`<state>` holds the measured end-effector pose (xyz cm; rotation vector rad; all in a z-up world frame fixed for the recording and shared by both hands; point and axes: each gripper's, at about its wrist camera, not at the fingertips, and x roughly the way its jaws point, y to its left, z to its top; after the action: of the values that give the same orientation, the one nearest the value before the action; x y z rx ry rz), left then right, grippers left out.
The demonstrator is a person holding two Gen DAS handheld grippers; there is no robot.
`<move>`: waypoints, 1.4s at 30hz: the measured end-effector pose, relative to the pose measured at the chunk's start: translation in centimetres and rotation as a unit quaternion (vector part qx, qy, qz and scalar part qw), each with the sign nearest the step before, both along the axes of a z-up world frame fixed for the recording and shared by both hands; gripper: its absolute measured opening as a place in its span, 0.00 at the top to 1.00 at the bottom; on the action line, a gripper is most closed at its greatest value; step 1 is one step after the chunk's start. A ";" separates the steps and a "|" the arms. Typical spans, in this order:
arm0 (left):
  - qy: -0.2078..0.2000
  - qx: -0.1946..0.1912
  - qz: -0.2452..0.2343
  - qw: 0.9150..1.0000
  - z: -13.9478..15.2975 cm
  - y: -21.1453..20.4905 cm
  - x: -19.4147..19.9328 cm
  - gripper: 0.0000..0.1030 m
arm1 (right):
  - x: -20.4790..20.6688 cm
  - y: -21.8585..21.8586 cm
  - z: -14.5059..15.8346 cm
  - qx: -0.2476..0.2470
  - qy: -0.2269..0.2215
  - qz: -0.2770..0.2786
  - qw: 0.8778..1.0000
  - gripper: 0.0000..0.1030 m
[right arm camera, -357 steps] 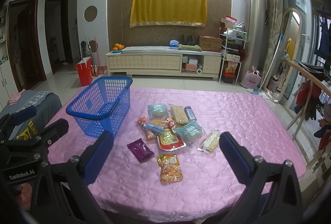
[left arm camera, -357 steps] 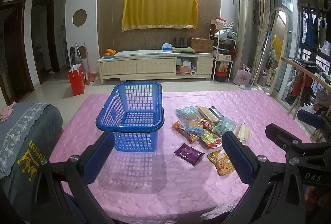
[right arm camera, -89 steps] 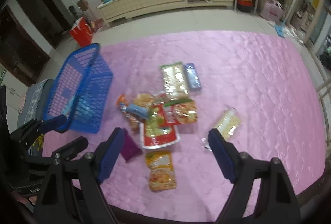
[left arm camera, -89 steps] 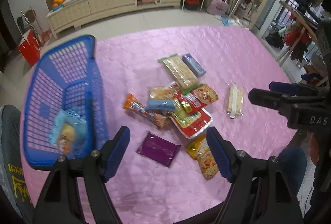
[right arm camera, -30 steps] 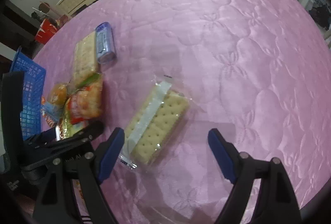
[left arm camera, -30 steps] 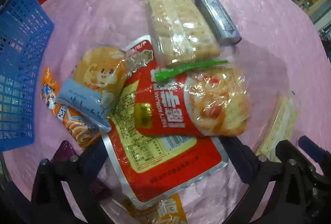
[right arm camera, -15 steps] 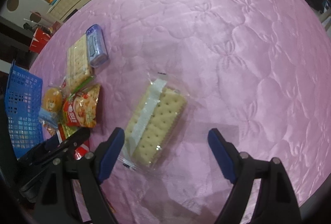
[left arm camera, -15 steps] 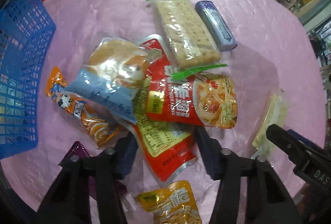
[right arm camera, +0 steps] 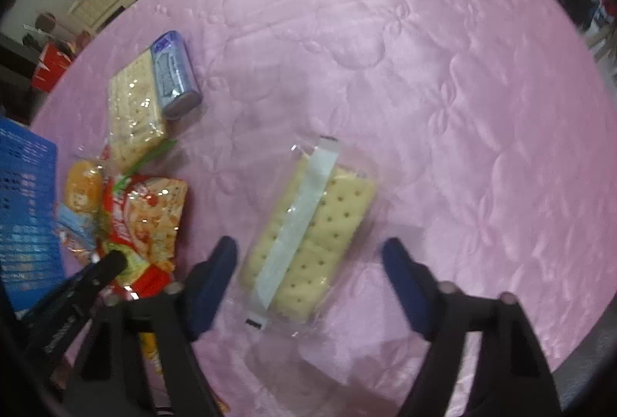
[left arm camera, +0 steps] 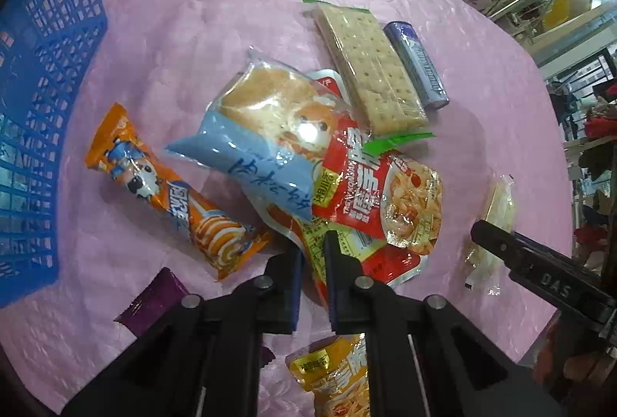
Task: Organize snacks
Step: 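Grasp the cracker pack with the right tool while the left tool grasps the red spicy-strip pack, then carry both packs over the blue basket with both tools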
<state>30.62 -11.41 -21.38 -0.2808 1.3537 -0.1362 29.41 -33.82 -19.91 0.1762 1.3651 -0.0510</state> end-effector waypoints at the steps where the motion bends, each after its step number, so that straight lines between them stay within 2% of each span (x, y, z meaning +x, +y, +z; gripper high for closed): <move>1: 0.001 -0.006 0.000 1.000 -0.1 0.8 -0.1 0.92 | 0.0 0.2 0.0 -0.003 0.001 0.003 1.000 0.38; 5: 0.006 -0.028 -0.003 1.000 -0.4 2.6 -0.9 0.95 | 0.4 1.1 0.0 -0.008 0.001 0.013 1.000 0.43; 6: 0.008 -0.033 -0.004 0.999 0.5 2.8 -2.0 0.95 | 0.3 1.3 0.0 -0.010 -0.001 0.016 1.000 0.44; 12: 0.013 -0.050 -0.003 0.999 1.7 4.5 -4.4 0.97 | -0.1 4.5 0.4 0.003 -0.007 0.035 0.999 0.48; 19: -0.001 -0.037 -0.017 0.999 3.0 4.3 -6.1 0.99 | -2.6 7.8 2.8 0.015 -0.037 0.077 0.996 0.48; 33: -0.078 -0.010 -0.041 0.996 9.3 4.6 -8.9 1.00 | -6.6 8.9 7.1 0.045 -0.083 0.110 0.989 0.48; 42: -0.132 0.007 -0.045 0.990 14.2 7.0 -10.5 1.00 | -7.6 12.4 10.7 0.054 -0.126 0.139 0.981 0.48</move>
<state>20.08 -4.44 -7.22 -0.1833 1.1035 -0.2315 21.79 -21.42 -9.17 0.0782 1.1294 0.2720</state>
